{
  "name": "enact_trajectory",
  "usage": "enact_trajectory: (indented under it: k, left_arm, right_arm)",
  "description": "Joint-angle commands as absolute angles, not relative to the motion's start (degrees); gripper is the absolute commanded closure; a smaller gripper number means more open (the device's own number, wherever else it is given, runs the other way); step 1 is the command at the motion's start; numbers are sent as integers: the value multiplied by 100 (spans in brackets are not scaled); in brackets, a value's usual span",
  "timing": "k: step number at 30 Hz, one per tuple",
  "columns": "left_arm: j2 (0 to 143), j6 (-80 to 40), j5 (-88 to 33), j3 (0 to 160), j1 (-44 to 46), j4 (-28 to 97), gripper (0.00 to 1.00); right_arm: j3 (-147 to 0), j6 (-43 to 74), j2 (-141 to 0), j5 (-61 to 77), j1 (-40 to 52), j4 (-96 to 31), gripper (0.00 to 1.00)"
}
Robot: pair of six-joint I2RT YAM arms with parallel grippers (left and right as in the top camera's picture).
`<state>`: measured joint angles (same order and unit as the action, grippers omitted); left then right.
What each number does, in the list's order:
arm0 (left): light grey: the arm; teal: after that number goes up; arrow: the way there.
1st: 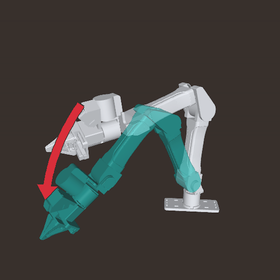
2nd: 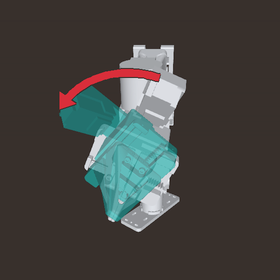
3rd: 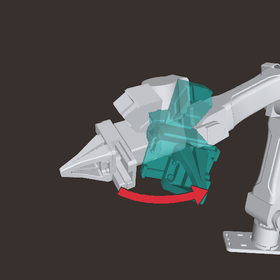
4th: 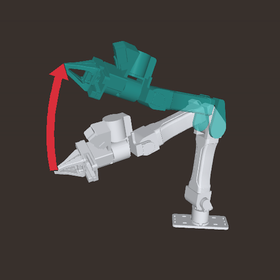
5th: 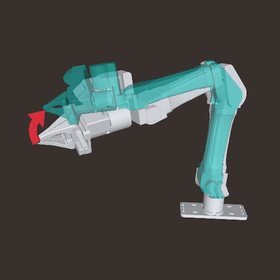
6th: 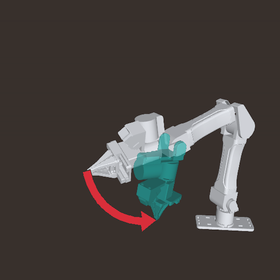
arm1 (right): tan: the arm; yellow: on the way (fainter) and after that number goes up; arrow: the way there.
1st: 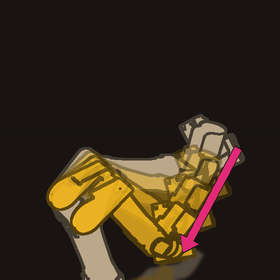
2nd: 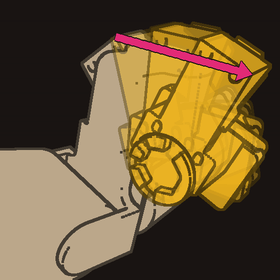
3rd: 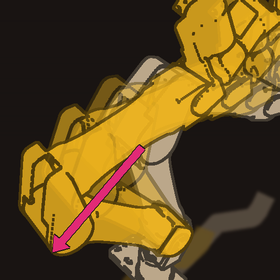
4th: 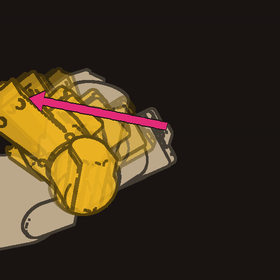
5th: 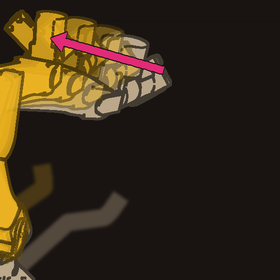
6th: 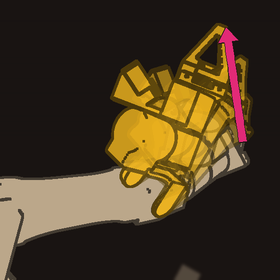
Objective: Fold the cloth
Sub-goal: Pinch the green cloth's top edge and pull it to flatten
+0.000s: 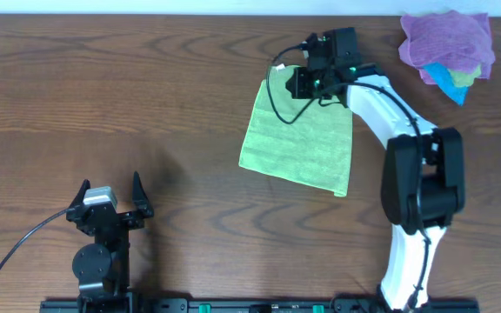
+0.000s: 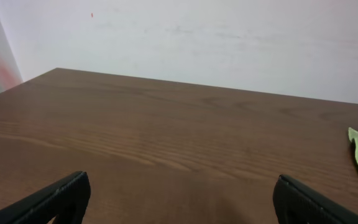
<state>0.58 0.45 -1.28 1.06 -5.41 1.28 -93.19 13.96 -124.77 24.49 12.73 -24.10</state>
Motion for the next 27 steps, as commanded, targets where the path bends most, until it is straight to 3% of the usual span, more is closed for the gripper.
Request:
enact_trajectory:
  k: [1,27]
  left_arm:
    - [23,132,-3,30,-521,445,5]
    - [23,130,-3,30,-521,445,5]
  right_arm:
    - [-9537,1459,-12744,2460,1389,-2423,99]
    - [-9559,1479,-13231,1975,1472,-2447,99]
